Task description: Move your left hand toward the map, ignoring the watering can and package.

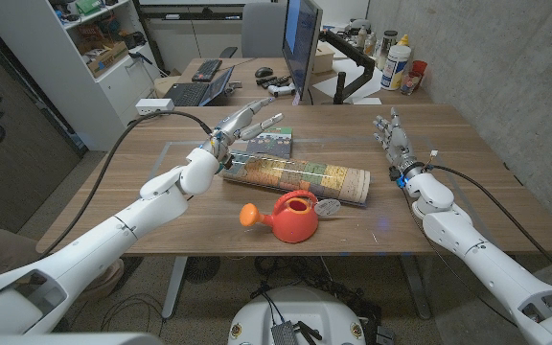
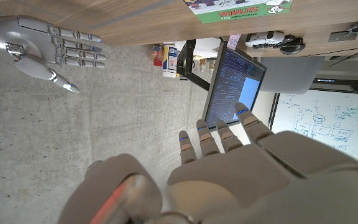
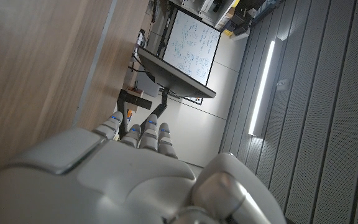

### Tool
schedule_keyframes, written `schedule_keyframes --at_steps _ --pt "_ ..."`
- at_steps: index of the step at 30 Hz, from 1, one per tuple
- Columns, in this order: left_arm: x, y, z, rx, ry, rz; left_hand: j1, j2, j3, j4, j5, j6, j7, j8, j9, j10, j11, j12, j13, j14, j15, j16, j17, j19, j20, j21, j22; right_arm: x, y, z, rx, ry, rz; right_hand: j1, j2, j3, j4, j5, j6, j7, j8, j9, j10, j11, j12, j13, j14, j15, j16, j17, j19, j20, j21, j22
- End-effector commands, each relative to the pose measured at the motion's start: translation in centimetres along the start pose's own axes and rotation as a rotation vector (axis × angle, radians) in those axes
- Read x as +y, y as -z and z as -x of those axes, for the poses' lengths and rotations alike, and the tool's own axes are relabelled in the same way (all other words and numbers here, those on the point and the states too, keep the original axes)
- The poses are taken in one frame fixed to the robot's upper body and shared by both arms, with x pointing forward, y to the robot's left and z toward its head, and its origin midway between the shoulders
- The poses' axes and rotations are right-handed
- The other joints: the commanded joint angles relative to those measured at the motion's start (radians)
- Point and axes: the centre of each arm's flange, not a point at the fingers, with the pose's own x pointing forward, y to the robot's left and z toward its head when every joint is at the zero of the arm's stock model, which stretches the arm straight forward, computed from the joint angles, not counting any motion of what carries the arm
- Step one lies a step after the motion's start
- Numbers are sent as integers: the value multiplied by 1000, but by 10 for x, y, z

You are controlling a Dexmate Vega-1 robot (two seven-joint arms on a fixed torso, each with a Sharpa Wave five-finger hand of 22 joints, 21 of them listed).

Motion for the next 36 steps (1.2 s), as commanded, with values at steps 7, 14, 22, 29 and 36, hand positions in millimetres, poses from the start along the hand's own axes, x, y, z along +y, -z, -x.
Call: schedule_keyframes --at_steps 7,14,22,29,36 --pt "-11 -6 -9 -32 58 -57 -16 -4 -3 5 -8 -11 -5 -2 5 -7 -3 -5 5 -7 -43 3 4 -4 -5 1 4 -1 -3 -3 -4 4 4 5 6 1 -4 7 -5 -5 2 2 -4 -2 -5 3 -10 1 3 1 -10 -1 8 2" --pt "-14 -5 -9 -32 68 -74 -19 -6 -3 5 -10 -5 -4 2 6 -7 -3 -4 5 -7 -44 3 4 -4 -6 1 4 2 -1 -4 1 3 3 5 6 1 -4 7 -5 -5 3 2 -5 -2 -4 3 -11 1 4 1 -11 -1 9 2" --pt "-16 -6 -7 -48 71 -101 -24 -9 -3 6 -12 6 -4 8 6 -7 -2 -3 5 -8 -44 2 4 -4 -6 1 3 4 -1 -3 4 6 12 5 5 1 -4 7 -7 -3 3 2 -10 -1 -4 3 -17 9 5 1 -11 16 11 2" --pt "-19 -8 -6 -64 73 -105 -26 -11 -2 7 -13 7 -4 9 6 -2 -3 0 5 -8 -44 3 4 -3 -8 2 3 5 -1 -3 3 10 12 4 5 1 -4 7 -11 -4 2 2 -13 -1 -5 3 -20 13 5 1 -19 20 9 2" --pt "-22 -11 -7 -86 89 -125 -27 -12 -1 6 -14 7 -5 10 6 -1 -3 1 5 -8 -44 3 4 -2 -8 2 3 7 -1 -3 4 11 14 4 6 1 -4 7 -14 -7 1 2 -20 2 -6 3 -24 16 5 1 -22 17 10 2"
